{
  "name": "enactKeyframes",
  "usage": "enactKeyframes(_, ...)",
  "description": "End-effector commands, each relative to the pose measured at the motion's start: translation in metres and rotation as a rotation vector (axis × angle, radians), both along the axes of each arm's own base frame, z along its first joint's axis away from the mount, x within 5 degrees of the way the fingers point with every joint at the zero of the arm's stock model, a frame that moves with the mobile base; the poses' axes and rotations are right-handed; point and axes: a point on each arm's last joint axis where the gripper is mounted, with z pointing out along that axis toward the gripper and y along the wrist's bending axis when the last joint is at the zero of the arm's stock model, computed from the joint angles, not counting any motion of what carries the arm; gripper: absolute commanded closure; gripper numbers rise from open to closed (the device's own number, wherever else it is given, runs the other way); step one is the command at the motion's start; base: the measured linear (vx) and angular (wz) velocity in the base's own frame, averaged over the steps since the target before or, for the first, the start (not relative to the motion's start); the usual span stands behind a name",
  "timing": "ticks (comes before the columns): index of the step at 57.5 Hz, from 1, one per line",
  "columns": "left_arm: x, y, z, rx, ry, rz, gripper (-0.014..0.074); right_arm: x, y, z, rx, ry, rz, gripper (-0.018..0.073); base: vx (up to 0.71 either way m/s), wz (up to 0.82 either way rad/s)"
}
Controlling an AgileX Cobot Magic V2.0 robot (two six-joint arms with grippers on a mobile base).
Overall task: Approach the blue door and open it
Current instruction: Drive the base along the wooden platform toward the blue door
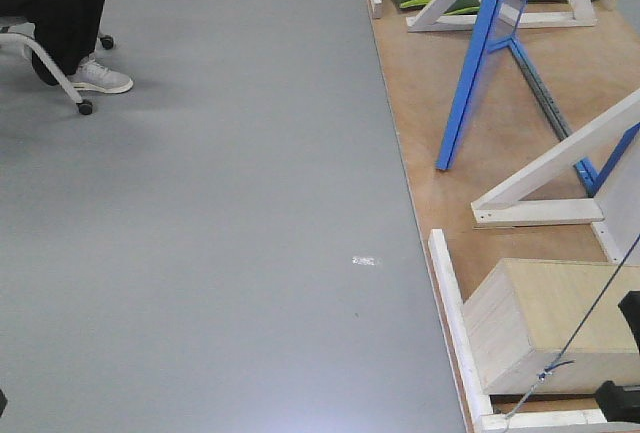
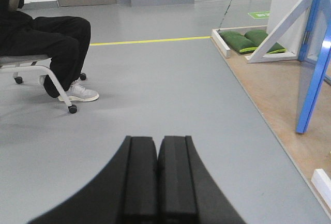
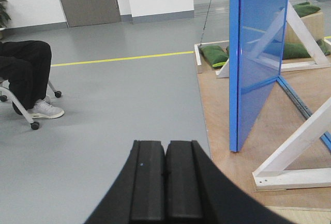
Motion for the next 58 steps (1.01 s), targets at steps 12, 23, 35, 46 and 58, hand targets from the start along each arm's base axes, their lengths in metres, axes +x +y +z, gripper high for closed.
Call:
enactKeyframes(12, -0.0005, -0.0009, 0.0171, -0.009, -0.123, -0.011, 0.0524, 0.0001, -0.0001, 0.0074, 0.000, -0.096, 0.001, 0.0547, 0.00, 0.00)
enactKeyframes(23, -0.0005, -0.0009, 0.0171, -0.009, -0.123, -0.011, 0.0524, 0.0001, -0.0001, 0.0074, 0.000, -0.096, 0.001, 0.0547, 0.00, 0.00)
enactKeyframes(35, -0.0005, -0.0009, 0.0171, -0.009, -0.123, -0.011, 0.0524, 0.0001, -0.0001, 0.0074, 0.000, -0.096, 0.001, 0.0547, 0.00, 0.00)
enactKeyframes(46, -0.0005, -0.0009, 0.0171, -0.009, -0.123, -0.011, 0.0524, 0.0001, -0.0001, 0.0074, 0.000, -0.096, 0.001, 0.0547, 0.00, 0.00)
enactKeyframes(58, -0.0005, -0.0009, 0.0171, -0.009, -0.123, -0.011, 0.0524, 0.0001, -0.0001, 0.0074, 0.000, -0.096, 0.001, 0.0547, 0.03, -0.01)
